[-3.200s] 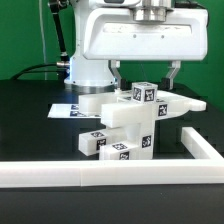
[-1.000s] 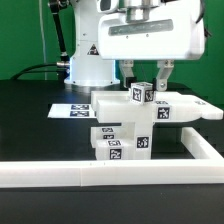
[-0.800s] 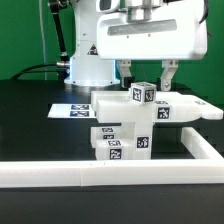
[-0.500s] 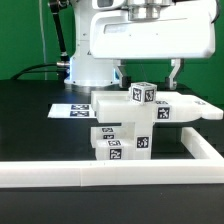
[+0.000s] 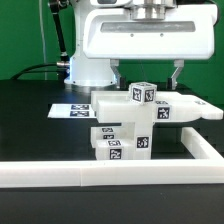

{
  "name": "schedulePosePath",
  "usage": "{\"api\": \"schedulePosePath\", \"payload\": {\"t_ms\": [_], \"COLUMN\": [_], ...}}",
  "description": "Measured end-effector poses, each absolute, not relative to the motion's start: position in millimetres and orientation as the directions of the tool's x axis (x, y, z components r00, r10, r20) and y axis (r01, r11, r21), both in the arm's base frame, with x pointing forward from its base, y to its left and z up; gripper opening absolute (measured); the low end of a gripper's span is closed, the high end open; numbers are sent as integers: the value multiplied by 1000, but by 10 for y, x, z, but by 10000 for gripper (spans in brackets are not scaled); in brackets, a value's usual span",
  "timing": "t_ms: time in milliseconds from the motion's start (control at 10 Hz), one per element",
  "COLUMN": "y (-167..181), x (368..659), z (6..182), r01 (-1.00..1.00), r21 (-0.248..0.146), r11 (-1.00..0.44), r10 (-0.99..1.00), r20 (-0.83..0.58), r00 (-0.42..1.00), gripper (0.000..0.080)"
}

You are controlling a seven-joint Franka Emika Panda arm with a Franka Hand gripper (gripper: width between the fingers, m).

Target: Assemble chair

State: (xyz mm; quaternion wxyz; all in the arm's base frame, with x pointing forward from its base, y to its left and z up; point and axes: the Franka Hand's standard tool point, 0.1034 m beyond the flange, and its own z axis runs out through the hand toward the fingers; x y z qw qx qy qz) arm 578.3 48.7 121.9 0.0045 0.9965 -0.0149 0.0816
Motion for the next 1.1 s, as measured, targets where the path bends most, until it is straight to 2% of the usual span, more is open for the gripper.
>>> {"api": "schedulePosePath", "payload": {"t_ms": [300,500,600,700,800,900,1100], "y": [502,490,490,488,488,486,485], "x": [5781,5784,5786,5789,5788,5789,5789], "z": [1211,1216,1218,1220,1218,1219,1219], "r01": [204,258,258,255,248,228,227], "r21": [56,65,65,64,63,60,59], "r11": [-977,-964,-964,-965,-967,-972,-972], "r10": [211,266,265,263,255,235,233], "r20": [165,162,162,163,163,164,164], "r00": [964,950,951,951,953,958,958], "gripper": [648,648,563,426,426,286,287]}}
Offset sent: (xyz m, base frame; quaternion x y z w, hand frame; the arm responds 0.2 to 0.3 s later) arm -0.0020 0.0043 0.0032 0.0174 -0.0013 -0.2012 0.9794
